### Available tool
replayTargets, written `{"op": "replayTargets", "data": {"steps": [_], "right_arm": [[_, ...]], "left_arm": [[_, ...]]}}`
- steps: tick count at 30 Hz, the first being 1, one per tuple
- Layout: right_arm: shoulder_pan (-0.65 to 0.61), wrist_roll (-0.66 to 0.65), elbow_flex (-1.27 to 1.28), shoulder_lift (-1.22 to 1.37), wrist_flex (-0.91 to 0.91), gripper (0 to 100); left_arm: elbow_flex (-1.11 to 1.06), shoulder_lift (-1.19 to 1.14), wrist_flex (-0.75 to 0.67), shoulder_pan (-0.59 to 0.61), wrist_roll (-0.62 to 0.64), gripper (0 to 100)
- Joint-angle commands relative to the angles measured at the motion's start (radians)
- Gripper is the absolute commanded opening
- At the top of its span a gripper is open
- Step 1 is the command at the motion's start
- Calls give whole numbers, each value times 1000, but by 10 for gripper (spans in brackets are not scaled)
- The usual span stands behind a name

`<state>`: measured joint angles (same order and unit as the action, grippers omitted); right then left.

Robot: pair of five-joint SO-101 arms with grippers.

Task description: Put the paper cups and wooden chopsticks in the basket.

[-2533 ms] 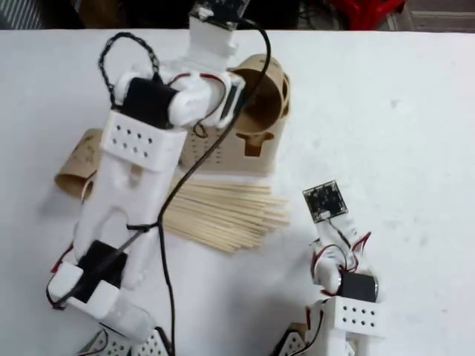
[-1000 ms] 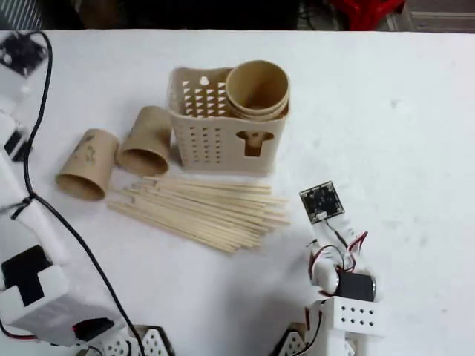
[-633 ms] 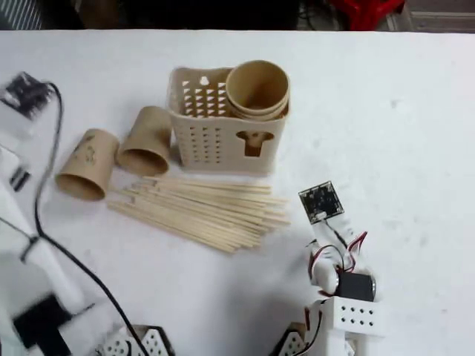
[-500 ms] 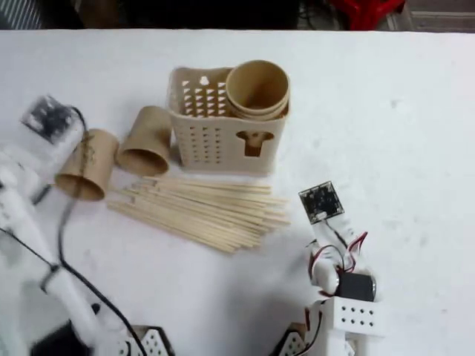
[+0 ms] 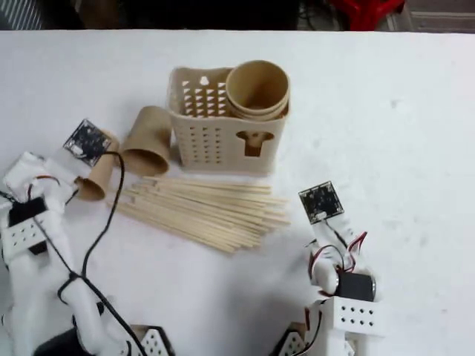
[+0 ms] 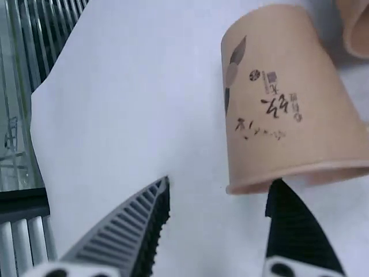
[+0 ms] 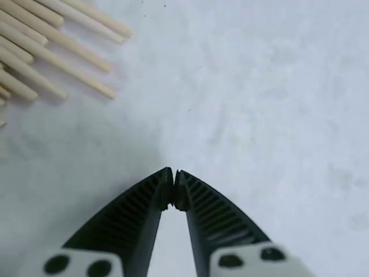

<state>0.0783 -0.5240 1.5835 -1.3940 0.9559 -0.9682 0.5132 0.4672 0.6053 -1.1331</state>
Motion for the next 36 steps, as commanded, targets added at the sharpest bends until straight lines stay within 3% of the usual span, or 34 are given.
{"op": "replayTargets", "data": {"steps": [1,6,13,23,29,33,36], "right_arm": [[-8,0,-3,-8,-19,21],[-8,0,-3,-8,-19,21],[-8,0,-3,-8,-19,21],[-8,0,-3,-8,-19,21],[-10,-2,-3,-8,-19,21],[-10,-2,-3,-8,-19,21],[-10,-2,-3,-8,-19,21]], "left_arm": [[2,-79,-118,-61,0,272],[0,-165,-178,-104,0,259],[5,-182,-226,-88,-2,15],[9,-68,-199,22,0,22],[58,302,104,30,68,22],[253,490,420,-41,157,22],[488,486,654,-150,261,20]]}}
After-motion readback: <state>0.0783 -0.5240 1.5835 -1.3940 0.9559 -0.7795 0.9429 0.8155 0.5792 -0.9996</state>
